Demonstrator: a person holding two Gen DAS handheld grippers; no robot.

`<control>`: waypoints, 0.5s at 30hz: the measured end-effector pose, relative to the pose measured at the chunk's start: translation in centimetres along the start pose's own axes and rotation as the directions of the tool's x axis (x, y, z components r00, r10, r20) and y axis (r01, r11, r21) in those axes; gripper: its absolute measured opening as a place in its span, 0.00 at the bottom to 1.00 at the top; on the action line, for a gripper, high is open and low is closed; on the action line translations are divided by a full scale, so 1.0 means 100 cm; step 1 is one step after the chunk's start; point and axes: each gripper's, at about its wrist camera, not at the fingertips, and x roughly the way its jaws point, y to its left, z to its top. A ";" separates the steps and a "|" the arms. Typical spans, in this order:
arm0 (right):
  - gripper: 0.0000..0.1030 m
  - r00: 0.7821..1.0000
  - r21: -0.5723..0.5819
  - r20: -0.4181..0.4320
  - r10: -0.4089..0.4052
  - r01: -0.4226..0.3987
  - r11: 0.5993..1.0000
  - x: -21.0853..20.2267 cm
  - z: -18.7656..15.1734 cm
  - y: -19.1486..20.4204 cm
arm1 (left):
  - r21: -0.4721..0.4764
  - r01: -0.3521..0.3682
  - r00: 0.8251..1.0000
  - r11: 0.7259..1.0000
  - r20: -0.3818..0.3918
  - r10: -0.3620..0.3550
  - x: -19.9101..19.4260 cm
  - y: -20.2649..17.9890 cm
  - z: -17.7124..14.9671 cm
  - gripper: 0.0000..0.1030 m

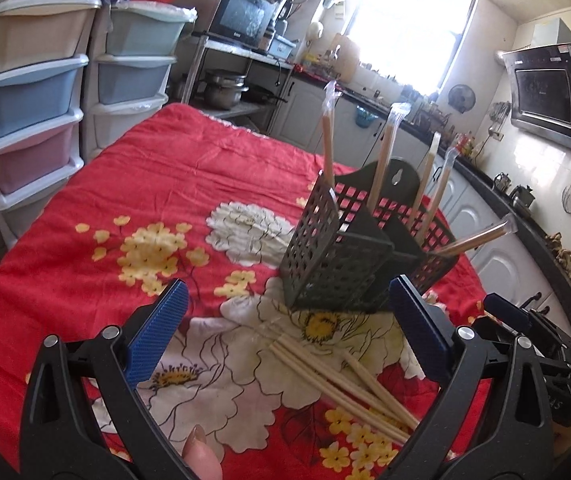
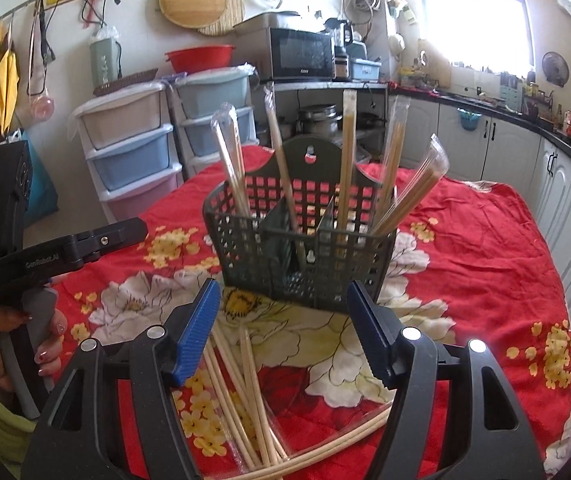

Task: Organize utensils
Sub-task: 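Move both open tools back down toward the chopstick pile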

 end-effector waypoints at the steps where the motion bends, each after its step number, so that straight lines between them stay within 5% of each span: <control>1: 0.62 1.000 -0.001 -0.007 0.004 -0.004 1.000 0.001 -0.001 0.001 | -0.002 -0.002 1.000 1.000 -0.008 0.002 0.002 0.001 -0.002 0.90; 15: 0.62 0.990 -0.029 -0.133 0.046 -0.050 0.998 0.030 -0.019 0.009 | 0.011 -0.034 0.994 0.999 -0.105 0.035 0.022 0.008 -0.023 0.90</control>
